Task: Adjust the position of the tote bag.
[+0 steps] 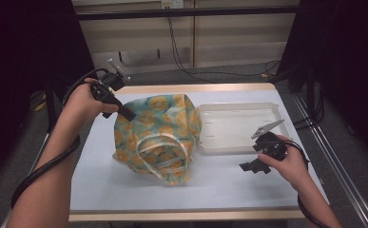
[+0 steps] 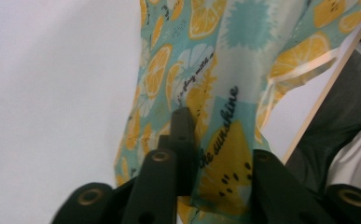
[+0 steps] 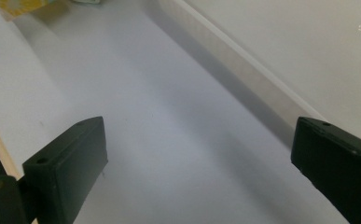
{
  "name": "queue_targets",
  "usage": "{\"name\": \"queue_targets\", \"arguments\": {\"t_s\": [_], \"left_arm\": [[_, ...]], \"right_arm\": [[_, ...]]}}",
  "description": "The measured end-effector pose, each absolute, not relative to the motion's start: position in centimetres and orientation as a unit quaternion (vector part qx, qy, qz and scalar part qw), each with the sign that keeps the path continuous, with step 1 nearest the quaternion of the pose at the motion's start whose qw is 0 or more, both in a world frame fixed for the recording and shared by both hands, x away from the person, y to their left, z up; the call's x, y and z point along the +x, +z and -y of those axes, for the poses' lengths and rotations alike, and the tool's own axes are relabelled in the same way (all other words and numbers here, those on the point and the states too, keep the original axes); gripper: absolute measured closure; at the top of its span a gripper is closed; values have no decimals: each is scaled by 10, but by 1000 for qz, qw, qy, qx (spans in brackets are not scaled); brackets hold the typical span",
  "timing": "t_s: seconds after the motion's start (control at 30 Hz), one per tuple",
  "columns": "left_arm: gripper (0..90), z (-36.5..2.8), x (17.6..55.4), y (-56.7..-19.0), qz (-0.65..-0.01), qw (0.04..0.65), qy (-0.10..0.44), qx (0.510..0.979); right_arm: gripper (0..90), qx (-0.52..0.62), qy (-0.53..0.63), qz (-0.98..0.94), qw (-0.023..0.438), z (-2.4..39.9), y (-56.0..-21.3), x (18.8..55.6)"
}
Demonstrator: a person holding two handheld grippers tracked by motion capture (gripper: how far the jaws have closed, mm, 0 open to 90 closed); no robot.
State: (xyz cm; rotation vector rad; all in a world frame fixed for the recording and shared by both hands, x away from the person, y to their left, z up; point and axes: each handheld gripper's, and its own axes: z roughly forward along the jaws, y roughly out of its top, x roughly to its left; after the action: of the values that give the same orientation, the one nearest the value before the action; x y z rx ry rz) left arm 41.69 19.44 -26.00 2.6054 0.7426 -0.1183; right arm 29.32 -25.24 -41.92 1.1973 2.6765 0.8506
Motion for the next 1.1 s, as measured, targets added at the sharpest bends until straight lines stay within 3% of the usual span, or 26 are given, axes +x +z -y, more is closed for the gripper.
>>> {"name": "queue_targets", "arguments": {"t_s": [0.07, 0.27, 0.47, 0.53, 0.63, 0.7, 0.8, 1.1], "left_arm": [[878, -193, 420, -258, -232, 202, -25, 951], [895, -189, 433, -253, -188, 220, -10, 957], [884, -191, 434, -253, -193, 222, -11, 956], [826, -194, 431, -256, -223, 225, -16, 948], [634, -205, 426, -263, -268, 234, -28, 934], [580, -206, 424, -264, -269, 233, -29, 934], [414, -211, 415, -268, -307, 246, -25, 919], [262, -222, 402, -270, -343, 260, -25, 902]], "right_arm": [[34, 390, 278, -877, 43, 251, -419, 294], [34, 392, 276, -877, 43, 251, -422, 296], [34, 394, 276, -876, 41, 252, -423, 297], [34, 392, 279, -875, 40, 251, -424, 298], [33, 389, 279, -878, 37, 247, -422, 299], [33, 388, 280, -877, 37, 244, -421, 299], [32, 381, 289, -878, 31, 238, -417, 301], [45, 378, 309, -872, 20, 230, -412, 313]]}}
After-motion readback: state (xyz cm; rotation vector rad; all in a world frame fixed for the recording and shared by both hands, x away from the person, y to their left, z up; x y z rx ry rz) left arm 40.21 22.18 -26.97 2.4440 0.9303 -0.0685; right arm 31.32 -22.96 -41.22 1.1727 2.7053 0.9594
